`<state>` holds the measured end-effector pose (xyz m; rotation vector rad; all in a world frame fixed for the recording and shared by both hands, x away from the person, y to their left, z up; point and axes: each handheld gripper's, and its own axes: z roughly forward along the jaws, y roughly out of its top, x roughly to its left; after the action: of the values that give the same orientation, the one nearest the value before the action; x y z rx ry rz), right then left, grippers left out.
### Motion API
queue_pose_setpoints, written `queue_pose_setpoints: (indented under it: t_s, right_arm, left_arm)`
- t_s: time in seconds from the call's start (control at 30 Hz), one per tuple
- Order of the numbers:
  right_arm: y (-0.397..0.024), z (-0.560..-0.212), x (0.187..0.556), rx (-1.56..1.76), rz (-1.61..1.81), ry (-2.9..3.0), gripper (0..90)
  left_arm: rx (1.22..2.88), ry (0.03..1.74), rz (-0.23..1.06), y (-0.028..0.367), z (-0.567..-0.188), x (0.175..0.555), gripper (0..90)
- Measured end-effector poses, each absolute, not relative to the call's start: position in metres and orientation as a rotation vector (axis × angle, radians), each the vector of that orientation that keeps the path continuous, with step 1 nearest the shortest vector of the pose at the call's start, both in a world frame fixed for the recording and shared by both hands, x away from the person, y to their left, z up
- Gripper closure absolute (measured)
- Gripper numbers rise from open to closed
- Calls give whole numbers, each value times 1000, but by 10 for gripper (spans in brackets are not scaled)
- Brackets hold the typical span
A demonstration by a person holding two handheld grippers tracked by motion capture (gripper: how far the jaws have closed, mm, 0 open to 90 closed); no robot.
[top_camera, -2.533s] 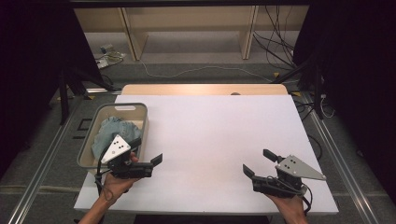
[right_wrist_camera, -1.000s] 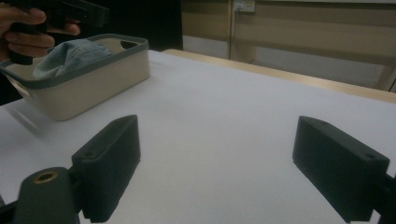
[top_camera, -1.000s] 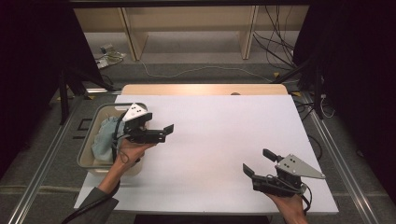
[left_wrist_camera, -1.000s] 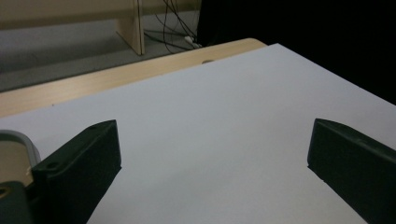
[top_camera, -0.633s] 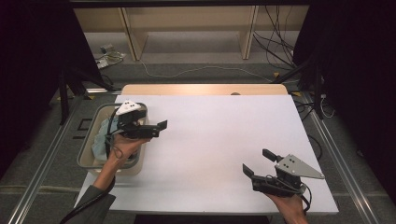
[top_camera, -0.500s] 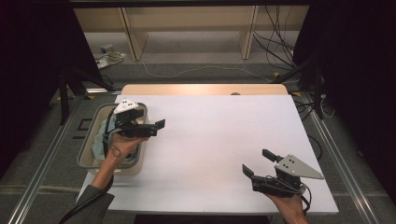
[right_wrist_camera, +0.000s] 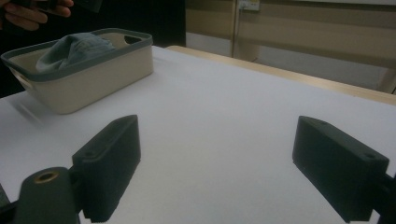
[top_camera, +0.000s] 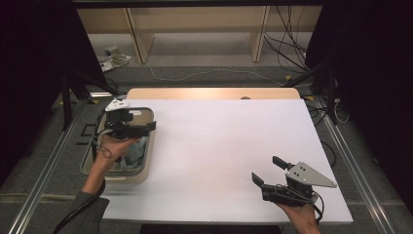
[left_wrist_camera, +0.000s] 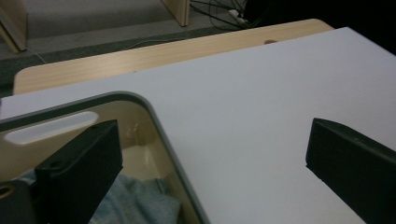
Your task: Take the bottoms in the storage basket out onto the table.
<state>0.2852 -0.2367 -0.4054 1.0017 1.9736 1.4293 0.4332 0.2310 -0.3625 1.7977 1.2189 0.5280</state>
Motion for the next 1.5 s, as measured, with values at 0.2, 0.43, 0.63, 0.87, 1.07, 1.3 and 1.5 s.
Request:
queue_pose_setpoints:
  t_s: [0.2, 0.43, 0.63, 0.87, 1.07, 1.3, 1.5]
  right_arm:
    - [-236, -406, 285, 994, 1428, 1977, 162]
    - [-235, -406, 286, 999, 1423, 1982, 162]
    - [-235, -406, 285, 993, 1413, 1992, 162]
    - [-235, -407, 286, 994, 1415, 1993, 162]
    - [-234, -408, 286, 995, 1411, 2000, 162]
    - [-234, -408, 286, 994, 1403, 2009, 162]
    - [-233, -409, 287, 993, 1404, 2017, 163]
  left_arm:
    - [1802, 1289, 548, 250, -362, 436, 30]
    - [1819, 1365, 564, 266, -365, 440, 32]
    - [1838, 1419, 562, 273, -369, 443, 32]
    - [1850, 1462, 557, 278, -373, 445, 32]
    - [1874, 1485, 537, 281, -375, 447, 32]
    - [1910, 1512, 519, 281, -381, 450, 36]
    - [1904, 1556, 493, 284, -386, 453, 35]
